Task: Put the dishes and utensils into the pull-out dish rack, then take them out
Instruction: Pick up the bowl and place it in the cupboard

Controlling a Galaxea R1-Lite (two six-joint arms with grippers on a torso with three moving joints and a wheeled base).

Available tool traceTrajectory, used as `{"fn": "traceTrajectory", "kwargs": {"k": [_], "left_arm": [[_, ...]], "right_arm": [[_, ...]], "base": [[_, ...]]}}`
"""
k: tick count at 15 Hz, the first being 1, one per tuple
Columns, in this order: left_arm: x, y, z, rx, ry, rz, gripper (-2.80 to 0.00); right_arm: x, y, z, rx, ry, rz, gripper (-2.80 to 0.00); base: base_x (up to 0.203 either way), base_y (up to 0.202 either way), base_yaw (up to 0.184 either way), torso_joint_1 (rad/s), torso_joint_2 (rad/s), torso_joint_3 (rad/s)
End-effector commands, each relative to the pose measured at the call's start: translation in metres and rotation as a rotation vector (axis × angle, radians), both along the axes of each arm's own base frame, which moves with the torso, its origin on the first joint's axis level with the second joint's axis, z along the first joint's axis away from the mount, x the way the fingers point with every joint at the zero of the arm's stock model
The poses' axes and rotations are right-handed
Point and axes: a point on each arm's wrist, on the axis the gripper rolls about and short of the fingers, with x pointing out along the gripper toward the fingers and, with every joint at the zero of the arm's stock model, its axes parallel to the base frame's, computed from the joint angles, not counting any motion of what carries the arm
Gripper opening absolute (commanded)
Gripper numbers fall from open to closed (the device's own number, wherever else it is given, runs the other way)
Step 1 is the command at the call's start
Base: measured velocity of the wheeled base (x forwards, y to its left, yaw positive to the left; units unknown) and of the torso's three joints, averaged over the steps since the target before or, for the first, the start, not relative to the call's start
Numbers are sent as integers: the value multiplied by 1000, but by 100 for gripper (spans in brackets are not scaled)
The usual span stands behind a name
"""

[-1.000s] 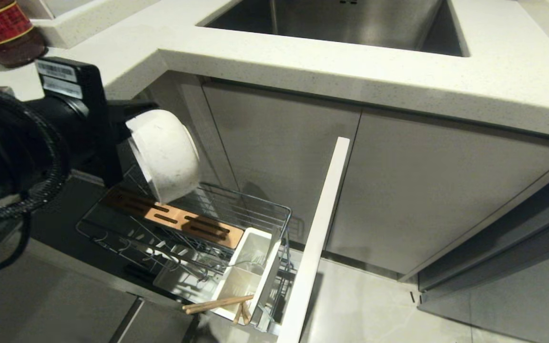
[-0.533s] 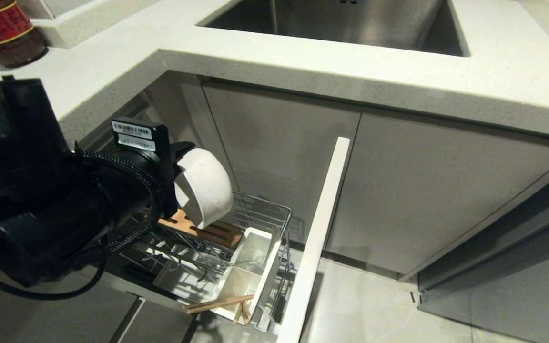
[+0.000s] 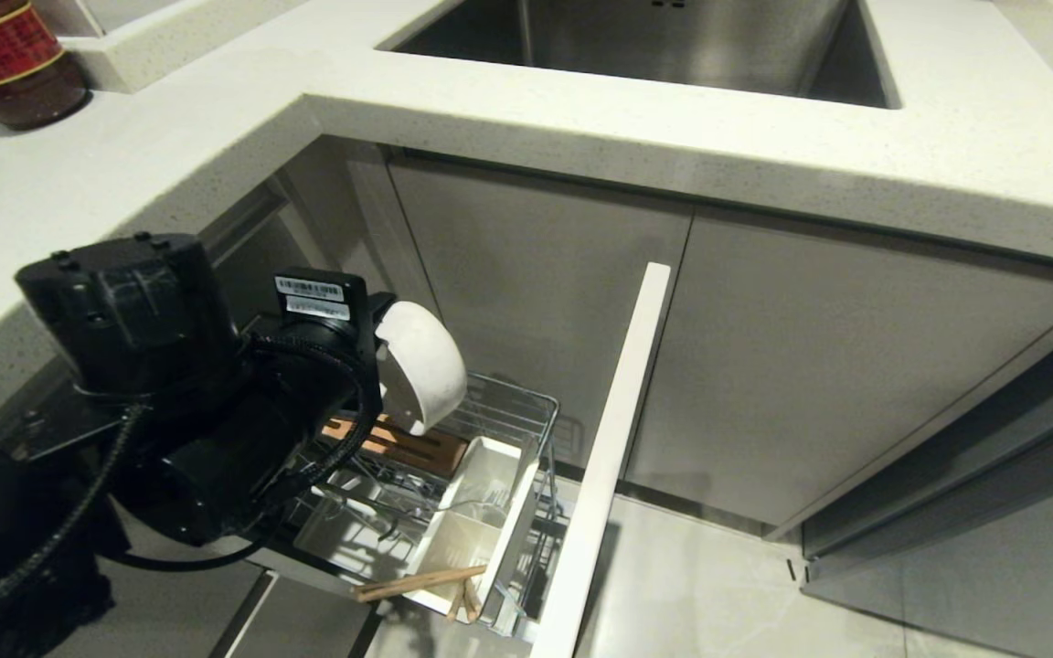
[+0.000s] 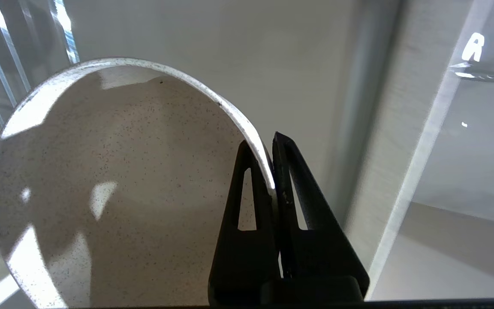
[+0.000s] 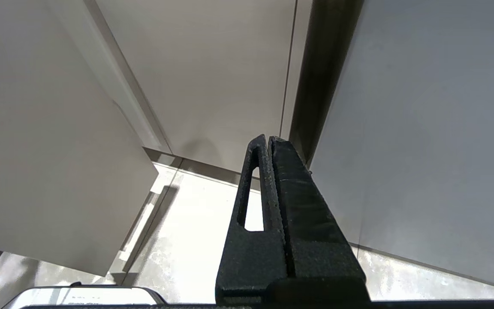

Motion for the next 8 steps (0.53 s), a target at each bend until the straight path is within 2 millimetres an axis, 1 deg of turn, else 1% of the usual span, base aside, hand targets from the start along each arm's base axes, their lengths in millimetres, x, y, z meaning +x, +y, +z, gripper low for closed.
{"fn": "traceTrajectory", "kwargs": {"k": [1,5,8], "left_arm": [[19,-4,-20,12,30,31,-280],[44,3,-37,-3,14,66,-280],[56,4,-50,-34,6,68,-280]], "right_arm": [[2,0,-7,0,26,0,-280],[2,0,-7,0,26,0,-280],[2,0,-7,0,26,0,-280]], "base": [[0,0,0,0,0,0],[0,0,0,0,0,0],[0,0,0,0,0,0]]}}
